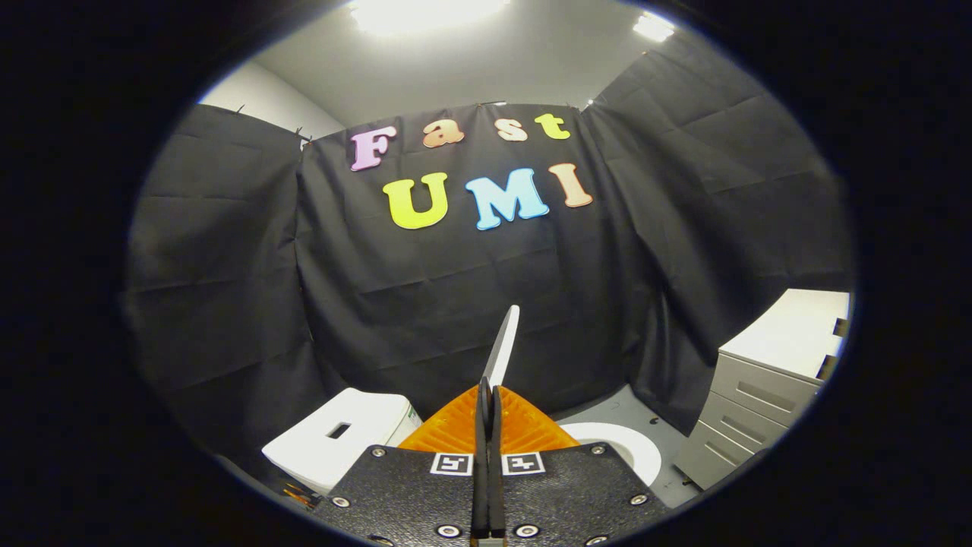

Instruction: Open the toilet lid.

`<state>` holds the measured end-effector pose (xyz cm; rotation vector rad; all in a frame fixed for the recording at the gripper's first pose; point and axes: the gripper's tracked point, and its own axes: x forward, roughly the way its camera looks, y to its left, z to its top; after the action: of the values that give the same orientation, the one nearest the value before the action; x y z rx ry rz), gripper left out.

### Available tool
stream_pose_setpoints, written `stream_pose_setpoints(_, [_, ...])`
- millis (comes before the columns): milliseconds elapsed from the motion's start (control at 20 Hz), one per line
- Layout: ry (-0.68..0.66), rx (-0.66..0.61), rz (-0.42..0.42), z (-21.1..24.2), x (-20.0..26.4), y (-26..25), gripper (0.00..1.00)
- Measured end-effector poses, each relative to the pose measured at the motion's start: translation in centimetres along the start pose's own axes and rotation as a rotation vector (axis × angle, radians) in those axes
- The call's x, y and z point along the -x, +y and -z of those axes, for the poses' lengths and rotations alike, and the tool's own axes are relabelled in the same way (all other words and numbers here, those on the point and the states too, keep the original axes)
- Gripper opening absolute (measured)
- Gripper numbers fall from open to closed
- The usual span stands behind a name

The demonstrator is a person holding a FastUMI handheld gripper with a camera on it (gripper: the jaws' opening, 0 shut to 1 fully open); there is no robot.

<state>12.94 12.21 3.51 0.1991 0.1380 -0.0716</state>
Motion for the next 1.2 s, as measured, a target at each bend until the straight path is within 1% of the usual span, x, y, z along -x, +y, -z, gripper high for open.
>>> stream_pose_setpoints(200, [-0.02,0.009,-0.037,-1.0,-0.2,3.7,0.0])
stream_pose_setpoints(400, [-0.043,0.069,-0.057,-1.5,-0.6,6.9,0.0])
stream_pose_setpoints(550, [-0.049,0.103,-0.087,-1.7,-0.6,9.9,0.0])
stream_pose_setpoints(1200, [-0.089,0.259,-0.199,-0.3,-1.1,20.1,0.0])
